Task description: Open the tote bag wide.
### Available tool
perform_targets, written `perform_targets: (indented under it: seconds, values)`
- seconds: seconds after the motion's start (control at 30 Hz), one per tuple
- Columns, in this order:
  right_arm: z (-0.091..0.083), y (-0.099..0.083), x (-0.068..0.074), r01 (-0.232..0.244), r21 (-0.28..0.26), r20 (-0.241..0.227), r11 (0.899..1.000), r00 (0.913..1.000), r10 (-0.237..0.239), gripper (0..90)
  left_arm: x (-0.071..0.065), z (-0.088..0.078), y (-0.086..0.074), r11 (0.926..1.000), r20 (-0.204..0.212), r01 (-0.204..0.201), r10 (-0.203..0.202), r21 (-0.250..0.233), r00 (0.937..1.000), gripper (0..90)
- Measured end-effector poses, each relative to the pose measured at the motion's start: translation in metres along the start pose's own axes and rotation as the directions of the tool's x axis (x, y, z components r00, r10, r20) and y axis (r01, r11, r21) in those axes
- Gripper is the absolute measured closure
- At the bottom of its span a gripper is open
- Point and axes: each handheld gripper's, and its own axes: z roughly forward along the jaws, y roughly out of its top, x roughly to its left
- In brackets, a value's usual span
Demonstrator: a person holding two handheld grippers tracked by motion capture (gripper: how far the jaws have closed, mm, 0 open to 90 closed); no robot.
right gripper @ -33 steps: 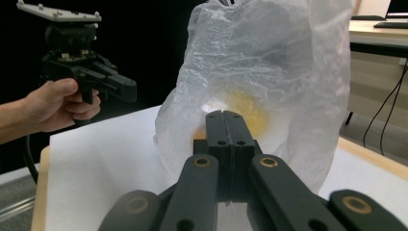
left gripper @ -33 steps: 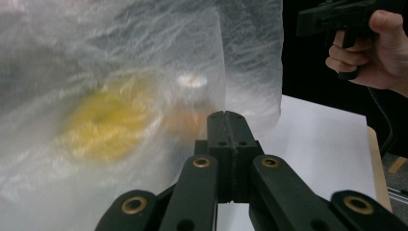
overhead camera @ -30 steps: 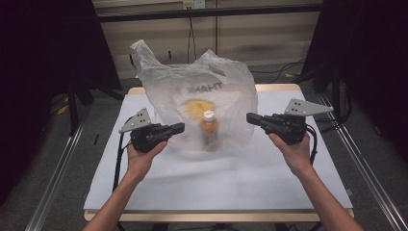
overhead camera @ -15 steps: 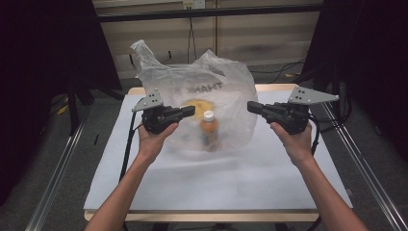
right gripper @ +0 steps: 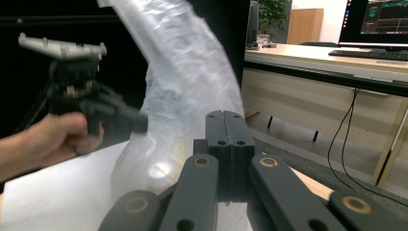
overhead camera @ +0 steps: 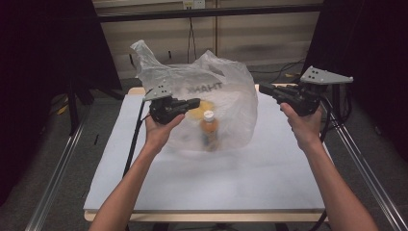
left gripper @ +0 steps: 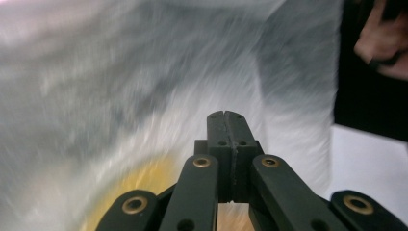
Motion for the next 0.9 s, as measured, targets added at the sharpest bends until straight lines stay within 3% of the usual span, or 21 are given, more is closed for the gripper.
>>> perform_targets:
  seconds: [0.1, 0.3, 0.43, 0.5, 0.57, 0.7, 0.8, 0.9]
  values:
    - [0.01, 0.0, -0.001, -0.004, 0.017, -0.004, 1.0, 1.0, 0.004, 90.0, 0.003, 0.004, -0.015, 0.9991, -0.013, 0.005, -0.005, 0.042, 0.9999, 90.0]
    - [0.037, -0.01, -0.004, -0.029, 0.044, -0.014, 0.999, 0.9995, 0.029, 90.0, 0.0, 0.007, -0.032, 0.9958, 0.009, 0.013, -0.014, 0.091, 0.9999, 90.0]
    - [0.053, -0.022, 0.003, -0.029, 0.069, -0.054, 0.997, 0.998, 0.033, 90.0, -0.004, 0.009, -0.04, 0.9924, 0.017, -0.006, 0.004, 0.123, 0.9999, 90.0]
    - [0.068, -0.032, 0.012, -0.015, 0.115, -0.077, 0.993, 0.9967, 0.024, 90.0, -0.007, 0.009, -0.046, 0.9907, 0.021, -0.002, -0.001, 0.136, 0.9998, 90.0]
    - [0.073, -0.035, 0.014, -0.014, 0.125, -0.086, 0.992, 0.996, 0.025, 90.0, -0.007, 0.008, -0.048, 0.9902, 0.022, -0.005, 0.002, 0.139, 0.9997, 90.0]
    - [0.087, -0.046, 0.02, -0.001, 0.164, -0.095, 0.986, 0.9953, 0.017, 90.0, -0.011, 0.005, -0.057, 0.9873, 0.032, -0.004, -0.001, 0.159, 0.9995, 90.0]
    - [0.097, -0.058, 0.021, 0.003, 0.221, -0.076, 0.975, 0.997, 0.014, 90.0, -0.012, 0.003, -0.065, 0.9857, 0.024, 0.003, -0.007, 0.169, 0.9997, 90.0]
    - [0.105, -0.077, 0.014, -0.027, 0.266, -0.061, 0.964, 0.9971, 0.044, 90.0, -0.013, 0.0, -0.071, 0.9809, 0.034, -0.013, 0.006, 0.194, 0.9994, 90.0]
